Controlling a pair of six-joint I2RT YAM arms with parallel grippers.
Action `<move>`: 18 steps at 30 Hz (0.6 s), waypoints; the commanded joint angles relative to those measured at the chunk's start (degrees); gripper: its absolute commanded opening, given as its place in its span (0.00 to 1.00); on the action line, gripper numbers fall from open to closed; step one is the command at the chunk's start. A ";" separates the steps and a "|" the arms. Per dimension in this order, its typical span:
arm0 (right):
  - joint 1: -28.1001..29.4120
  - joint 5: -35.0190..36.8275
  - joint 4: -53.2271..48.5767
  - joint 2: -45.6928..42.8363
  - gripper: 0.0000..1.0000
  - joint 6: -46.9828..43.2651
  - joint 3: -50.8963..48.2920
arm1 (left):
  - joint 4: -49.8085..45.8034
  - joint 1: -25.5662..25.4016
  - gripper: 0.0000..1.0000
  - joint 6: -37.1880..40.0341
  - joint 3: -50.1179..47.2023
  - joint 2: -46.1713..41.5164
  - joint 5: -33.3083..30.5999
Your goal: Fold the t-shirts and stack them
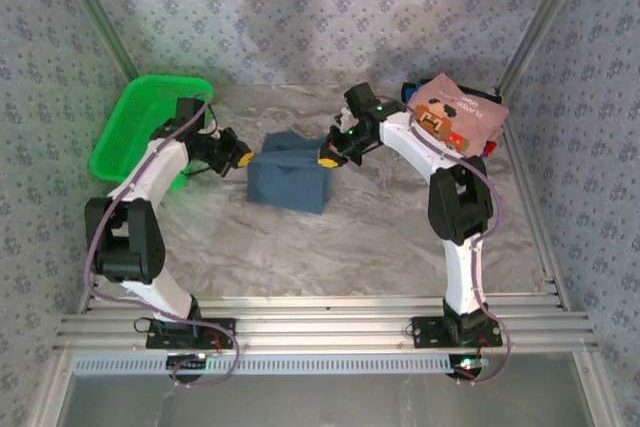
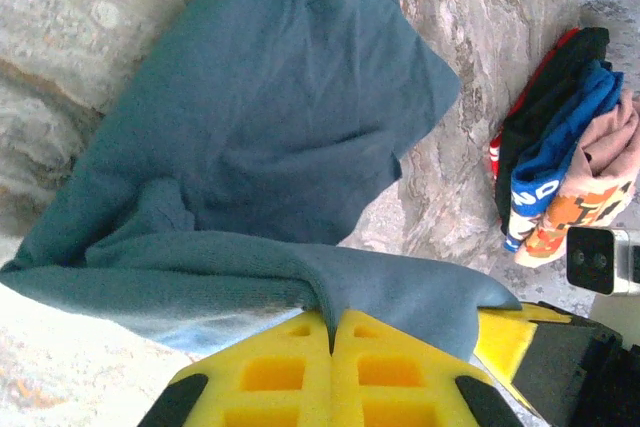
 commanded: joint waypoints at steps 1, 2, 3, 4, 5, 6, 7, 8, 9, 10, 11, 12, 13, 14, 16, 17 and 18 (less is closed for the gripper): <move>-1.58 -1.48 -0.03 2.77 0.00 0.22 2.57 | 0.75 0.37 0.00 1.53 3.96 3.24 1.18; -1.84 -1.59 0.06 3.24 0.00 0.29 2.86 | 0.91 0.38 0.00 1.43 4.78 4.35 1.37; -2.24 -1.67 0.15 3.87 0.00 0.37 3.21 | 0.81 0.37 0.00 1.56 5.97 5.56 1.46; -2.70 -1.86 0.23 4.55 0.00 0.46 3.62 | 0.70 0.40 0.00 1.73 7.19 6.83 1.68; -3.18 -2.04 0.40 5.08 0.00 0.40 3.91 | 0.52 0.36 0.00 1.86 8.51 8.13 1.64; -3.52 -2.13 0.82 5.60 0.00 0.71 4.09 | 0.41 0.29 0.00 1.83 9.49 9.16 1.77; -4.01 -2.35 1.38 6.15 0.00 1.37 4.43 | 0.50 0.31 0.00 1.86 10.90 10.46 1.97; -4.45 -2.63 1.75 6.88 0.00 1.67 4.71 | 0.61 0.16 0.00 1.95 12.29 11.88 2.21; -4.78 -2.76 2.24 7.39 0.00 2.07 4.97 | 0.66 0.00 0.00 1.99 13.59 13.06 2.44; -5.30 -2.91 3.16 8.19 0.04 3.03 5.16 | 0.72 -0.19 0.03 1.97 15.05 14.69 2.74; -5.80 -3.33 4.29 9.04 0.08 3.97 5.50 | 1.39 -0.41 0.08 1.64 16.42 16.25 3.15; -6.41 -4.11 5.39 9.93 0.09 4.56 5.76 | 2.77 -0.59 0.16 1.29 17.50 17.44 3.67; -7.16 -5.38 7.16 10.94 0.12 5.18 6.00 | 4.12 -0.65 0.27 0.55 18.70 18.89 3.84; -8.14 -6.60 10.60 11.94 0.17 6.44 5.93 | 5.44 -0.63 0.35 -0.37 20.12 20.35 3.96; -10.39 -8.83 18.88 13.97 0.28 11.23 5.97 | 8.64 -0.80 0.42 -2.43 23.14 23.20 4.98; -11.70 -9.36 22.81 14.46 0.39 14.31 5.68 | 9.90 -1.01 0.46 -3.64 25.01 24.84 5.77; -12.54 -9.69 25.60 14.42 0.44 16.35 5.37 | 10.83 -1.06 0.48 -4.50 26.90 26.07 6.60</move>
